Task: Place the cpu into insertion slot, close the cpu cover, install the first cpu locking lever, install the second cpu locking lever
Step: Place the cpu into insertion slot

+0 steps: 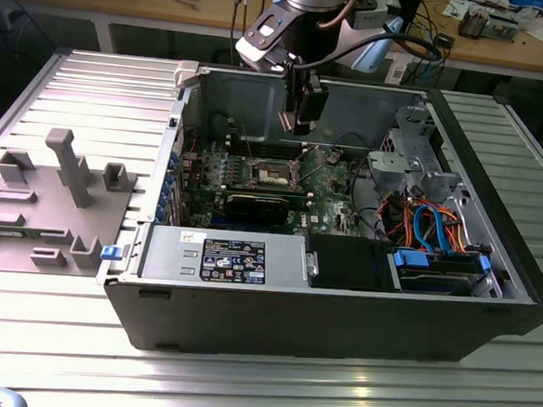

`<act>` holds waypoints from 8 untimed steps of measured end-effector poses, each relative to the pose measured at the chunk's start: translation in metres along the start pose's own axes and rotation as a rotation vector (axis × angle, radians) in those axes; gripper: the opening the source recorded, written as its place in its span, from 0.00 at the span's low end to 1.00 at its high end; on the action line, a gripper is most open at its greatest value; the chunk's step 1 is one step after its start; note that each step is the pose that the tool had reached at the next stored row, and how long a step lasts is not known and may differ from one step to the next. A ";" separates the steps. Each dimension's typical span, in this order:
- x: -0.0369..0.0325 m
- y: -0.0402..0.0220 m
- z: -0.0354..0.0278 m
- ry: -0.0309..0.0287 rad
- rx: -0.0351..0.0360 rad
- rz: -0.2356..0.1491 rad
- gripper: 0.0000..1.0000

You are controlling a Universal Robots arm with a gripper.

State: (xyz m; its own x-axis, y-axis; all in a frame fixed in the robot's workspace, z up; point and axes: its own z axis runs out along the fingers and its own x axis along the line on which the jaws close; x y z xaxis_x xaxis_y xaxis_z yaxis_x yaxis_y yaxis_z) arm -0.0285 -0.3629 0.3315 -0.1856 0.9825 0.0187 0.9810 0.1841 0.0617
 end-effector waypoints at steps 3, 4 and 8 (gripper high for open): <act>0.0000 0.0000 0.0000 -0.0003 -0.0001 0.004 0.54; 0.0000 0.0000 0.0000 -0.0003 -0.0001 0.006 0.54; 0.0000 0.0000 0.0000 -0.0007 -0.0002 0.011 0.54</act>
State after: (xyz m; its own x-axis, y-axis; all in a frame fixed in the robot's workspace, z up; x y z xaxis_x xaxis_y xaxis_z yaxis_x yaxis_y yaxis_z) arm -0.0285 -0.3629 0.3315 -0.1748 0.9844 0.0187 0.9829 0.1733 0.0617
